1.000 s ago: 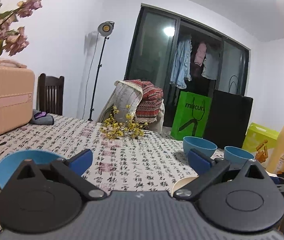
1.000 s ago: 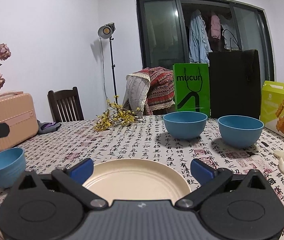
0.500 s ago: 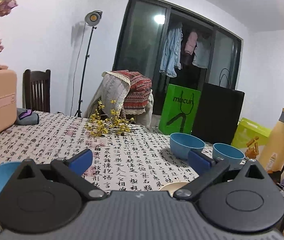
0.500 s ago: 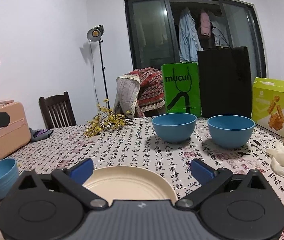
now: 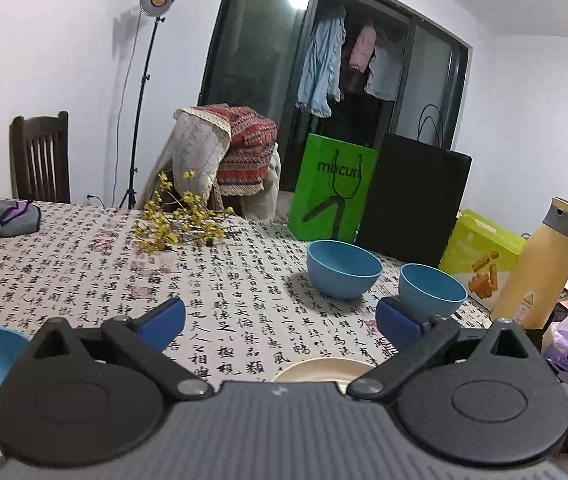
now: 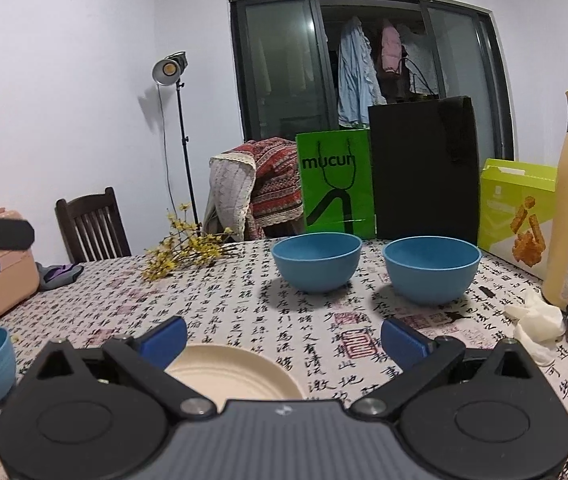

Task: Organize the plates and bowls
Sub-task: 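Move both open grippers over the cream plates toward the two blue bowls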

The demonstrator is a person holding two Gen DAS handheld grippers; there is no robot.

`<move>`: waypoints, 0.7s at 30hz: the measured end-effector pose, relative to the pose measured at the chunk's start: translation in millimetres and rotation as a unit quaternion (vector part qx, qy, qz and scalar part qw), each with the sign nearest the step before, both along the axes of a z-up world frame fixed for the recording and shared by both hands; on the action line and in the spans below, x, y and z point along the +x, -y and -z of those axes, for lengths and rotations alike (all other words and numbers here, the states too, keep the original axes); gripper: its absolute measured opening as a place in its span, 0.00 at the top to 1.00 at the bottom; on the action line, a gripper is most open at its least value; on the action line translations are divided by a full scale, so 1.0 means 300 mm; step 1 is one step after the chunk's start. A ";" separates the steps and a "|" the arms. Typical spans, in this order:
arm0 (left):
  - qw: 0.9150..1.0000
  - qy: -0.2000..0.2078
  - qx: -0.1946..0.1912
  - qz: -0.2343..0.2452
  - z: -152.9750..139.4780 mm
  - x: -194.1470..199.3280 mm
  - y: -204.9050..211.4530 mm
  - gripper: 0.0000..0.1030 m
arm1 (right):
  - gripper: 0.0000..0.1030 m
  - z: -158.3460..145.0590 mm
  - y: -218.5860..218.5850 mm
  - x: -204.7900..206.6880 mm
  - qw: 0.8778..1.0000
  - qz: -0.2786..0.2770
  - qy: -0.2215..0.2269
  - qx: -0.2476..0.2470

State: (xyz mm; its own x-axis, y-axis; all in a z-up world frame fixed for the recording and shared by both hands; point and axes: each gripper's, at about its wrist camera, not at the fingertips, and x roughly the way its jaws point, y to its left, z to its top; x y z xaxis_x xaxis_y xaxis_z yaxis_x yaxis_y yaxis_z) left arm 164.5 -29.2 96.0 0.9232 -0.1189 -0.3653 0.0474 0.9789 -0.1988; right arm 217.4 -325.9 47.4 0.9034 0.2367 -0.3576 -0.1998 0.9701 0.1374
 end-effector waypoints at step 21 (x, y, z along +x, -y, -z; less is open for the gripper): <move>0.999 -0.037 -0.002 0.017 -0.078 0.247 0.156 0.00 | 0.00 -0.071 0.135 0.194 0.999 0.042 0.003 0.017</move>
